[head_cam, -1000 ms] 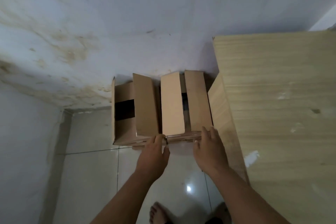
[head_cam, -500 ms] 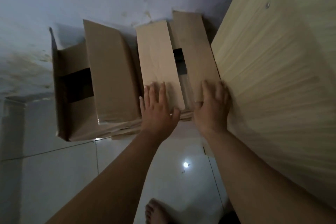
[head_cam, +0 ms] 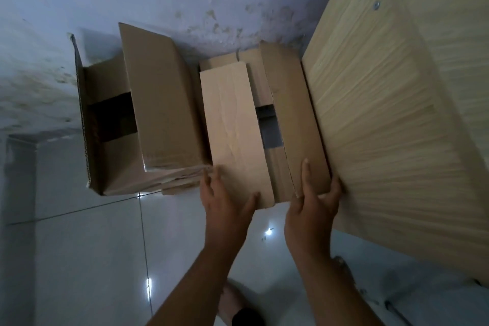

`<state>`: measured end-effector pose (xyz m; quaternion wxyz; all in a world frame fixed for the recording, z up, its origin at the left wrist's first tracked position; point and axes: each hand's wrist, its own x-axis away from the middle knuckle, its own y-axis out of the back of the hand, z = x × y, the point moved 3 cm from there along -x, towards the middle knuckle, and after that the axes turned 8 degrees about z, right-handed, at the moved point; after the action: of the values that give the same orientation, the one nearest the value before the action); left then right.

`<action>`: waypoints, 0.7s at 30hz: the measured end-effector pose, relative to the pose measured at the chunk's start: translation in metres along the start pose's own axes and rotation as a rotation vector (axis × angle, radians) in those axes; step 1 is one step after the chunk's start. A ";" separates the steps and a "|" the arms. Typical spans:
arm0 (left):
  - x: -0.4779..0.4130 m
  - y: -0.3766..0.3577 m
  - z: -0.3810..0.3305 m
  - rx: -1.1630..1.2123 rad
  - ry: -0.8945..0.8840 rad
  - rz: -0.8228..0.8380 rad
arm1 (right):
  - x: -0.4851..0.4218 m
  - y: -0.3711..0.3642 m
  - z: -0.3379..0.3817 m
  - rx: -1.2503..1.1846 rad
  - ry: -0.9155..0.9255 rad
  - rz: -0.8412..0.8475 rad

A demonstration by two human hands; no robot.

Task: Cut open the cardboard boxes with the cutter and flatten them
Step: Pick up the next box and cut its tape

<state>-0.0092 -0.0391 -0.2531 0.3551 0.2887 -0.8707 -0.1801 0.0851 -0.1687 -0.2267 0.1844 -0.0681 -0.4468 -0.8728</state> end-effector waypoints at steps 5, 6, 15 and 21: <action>-0.010 -0.011 0.033 0.504 0.288 0.086 | -0.003 -0.010 -0.026 0.170 0.114 0.079; -0.013 -0.012 0.035 0.622 0.322 0.157 | -0.004 -0.011 -0.028 0.195 0.126 0.090; -0.037 0.003 0.021 0.698 0.363 0.381 | 0.005 -0.011 -0.025 0.563 0.363 0.206; -0.022 0.039 -0.013 0.660 0.472 0.467 | 0.017 0.013 0.004 0.618 0.533 0.203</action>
<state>-0.0021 0.0036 -0.2351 0.4637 0.2155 -0.8185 0.2618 0.0742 -0.1771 -0.2098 0.3905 0.1749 -0.6152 -0.6621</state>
